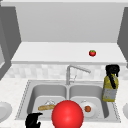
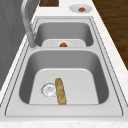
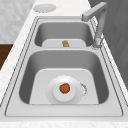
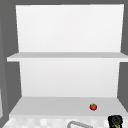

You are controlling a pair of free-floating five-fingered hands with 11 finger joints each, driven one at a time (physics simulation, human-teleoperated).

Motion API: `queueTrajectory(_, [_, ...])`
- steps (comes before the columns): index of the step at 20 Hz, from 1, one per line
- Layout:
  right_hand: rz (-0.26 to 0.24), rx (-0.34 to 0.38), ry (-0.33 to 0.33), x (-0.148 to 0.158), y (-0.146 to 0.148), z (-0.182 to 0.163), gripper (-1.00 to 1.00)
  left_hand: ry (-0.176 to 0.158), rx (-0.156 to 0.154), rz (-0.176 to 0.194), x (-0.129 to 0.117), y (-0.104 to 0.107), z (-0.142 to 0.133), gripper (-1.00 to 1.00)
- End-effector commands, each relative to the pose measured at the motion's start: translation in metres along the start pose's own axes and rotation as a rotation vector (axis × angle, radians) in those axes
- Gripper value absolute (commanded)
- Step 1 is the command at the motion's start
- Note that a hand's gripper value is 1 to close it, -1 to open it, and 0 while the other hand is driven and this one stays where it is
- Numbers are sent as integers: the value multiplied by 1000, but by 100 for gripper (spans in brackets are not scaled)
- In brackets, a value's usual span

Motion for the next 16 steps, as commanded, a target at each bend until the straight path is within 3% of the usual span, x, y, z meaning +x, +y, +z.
queueTrajectory(1, [43,-87,17,-19,15,-9,100,0,0,0,0,0,0,0])
queueTrajectory(9, [90,-164,44,-51,47,-29,100,0,0,0,0,0,0,0])
queueTrajectory(16, [143,-150,54,-59,75,-79,100,0,0,0,0,0,0,0])
